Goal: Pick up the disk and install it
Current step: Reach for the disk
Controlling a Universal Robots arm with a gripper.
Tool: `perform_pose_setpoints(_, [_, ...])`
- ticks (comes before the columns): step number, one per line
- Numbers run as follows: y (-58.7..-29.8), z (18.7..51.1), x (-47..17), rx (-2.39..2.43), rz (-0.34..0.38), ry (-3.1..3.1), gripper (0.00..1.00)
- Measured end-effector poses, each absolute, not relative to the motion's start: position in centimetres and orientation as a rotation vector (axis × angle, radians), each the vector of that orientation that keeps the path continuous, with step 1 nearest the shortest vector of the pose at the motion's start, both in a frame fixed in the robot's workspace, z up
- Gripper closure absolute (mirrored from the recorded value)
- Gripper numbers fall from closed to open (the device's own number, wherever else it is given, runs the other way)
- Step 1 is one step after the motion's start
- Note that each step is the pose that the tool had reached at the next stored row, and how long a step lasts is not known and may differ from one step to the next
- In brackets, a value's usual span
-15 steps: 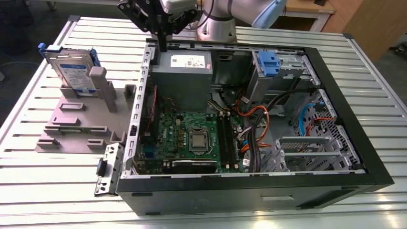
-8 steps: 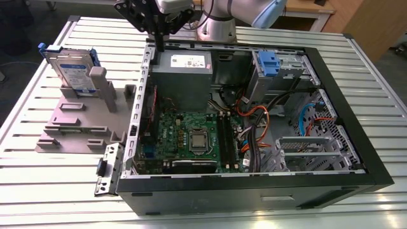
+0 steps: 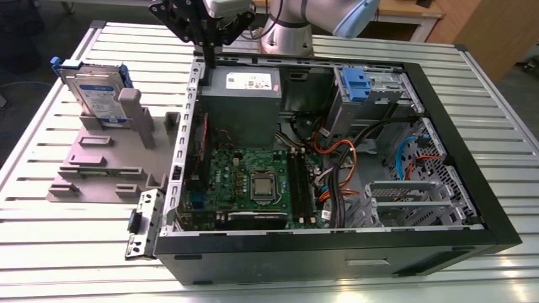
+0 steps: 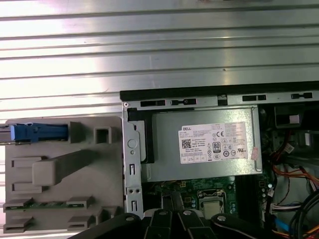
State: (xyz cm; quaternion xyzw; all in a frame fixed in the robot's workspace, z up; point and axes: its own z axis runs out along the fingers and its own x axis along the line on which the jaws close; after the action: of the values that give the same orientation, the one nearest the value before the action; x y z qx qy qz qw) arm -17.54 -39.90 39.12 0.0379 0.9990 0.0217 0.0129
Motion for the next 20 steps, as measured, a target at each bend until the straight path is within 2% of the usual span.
perform_pose_setpoints(20, [-39.89,39.11,-18.37,0.118,0.068,3.113,0.89])
